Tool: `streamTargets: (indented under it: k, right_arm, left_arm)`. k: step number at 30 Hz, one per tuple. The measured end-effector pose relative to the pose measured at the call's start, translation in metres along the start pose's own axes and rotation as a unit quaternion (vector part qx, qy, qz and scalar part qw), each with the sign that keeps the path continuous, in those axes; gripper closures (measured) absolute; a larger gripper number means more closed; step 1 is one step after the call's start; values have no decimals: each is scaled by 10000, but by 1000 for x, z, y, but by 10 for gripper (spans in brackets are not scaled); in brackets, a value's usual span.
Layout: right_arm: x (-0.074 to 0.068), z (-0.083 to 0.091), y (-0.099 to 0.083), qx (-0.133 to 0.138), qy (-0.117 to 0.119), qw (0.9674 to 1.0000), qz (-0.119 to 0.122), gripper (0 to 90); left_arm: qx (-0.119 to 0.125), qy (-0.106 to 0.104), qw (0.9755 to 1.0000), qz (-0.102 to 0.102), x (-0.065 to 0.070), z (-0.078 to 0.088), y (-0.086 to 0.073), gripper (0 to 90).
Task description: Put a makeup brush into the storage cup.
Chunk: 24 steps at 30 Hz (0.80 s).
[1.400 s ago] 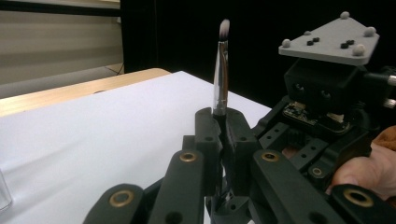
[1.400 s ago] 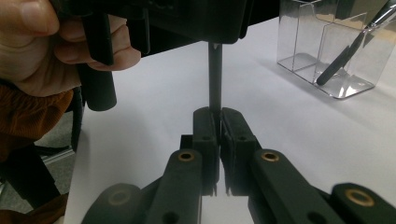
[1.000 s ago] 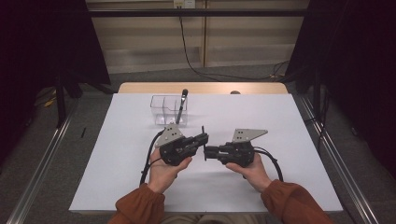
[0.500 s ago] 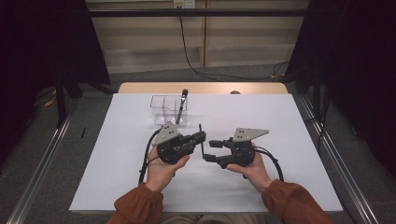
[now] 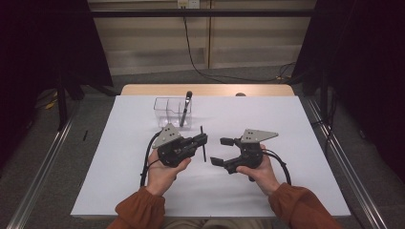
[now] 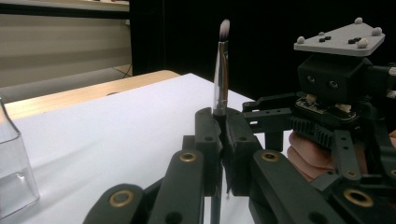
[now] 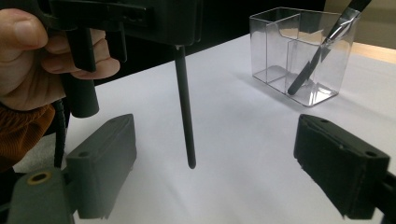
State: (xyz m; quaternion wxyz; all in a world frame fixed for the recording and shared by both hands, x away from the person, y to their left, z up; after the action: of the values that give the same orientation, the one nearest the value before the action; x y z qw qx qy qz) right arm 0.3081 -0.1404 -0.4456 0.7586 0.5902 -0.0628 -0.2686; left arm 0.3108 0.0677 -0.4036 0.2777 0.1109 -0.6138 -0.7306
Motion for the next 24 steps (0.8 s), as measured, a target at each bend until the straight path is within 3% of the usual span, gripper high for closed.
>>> streamTargets:
  k: [2, 8, 13, 24]
  right_arm:
    - [0, 0, -1, -35, -31, 10000, 77, 67]
    - [2, 3, -3, -23, -74, 10000, 52, 57]
    - [2, 7, -3, -34, -305, 9995, 81, 34]
    - [7, 26, -1, 243, -558, 9981, 107, 41]
  left_arm:
    - [9, 23, 10000, 5, -1, 1, 0, 859]
    - [-8, 77, 10000, 30, -4, 4, -2, 859]
    - [15, 141, 9999, 45, -8, 10, -1, 859]
    - [-1, 193, 9998, 22, -14, 17, 2, 858]
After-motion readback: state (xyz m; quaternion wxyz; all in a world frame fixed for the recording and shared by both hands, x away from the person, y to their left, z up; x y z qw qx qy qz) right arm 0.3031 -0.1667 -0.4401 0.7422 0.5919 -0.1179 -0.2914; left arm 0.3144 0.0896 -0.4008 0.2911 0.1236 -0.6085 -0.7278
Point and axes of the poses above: each handheld gripper's, and its own axes: z roughly backward along the jaws, y roughly out of its top, x roughly to its right, the point moved 3 cm from there along -z, roughly forward along the jaws, and after that the axes turned 1 degree about y, right-handed, at the moved point
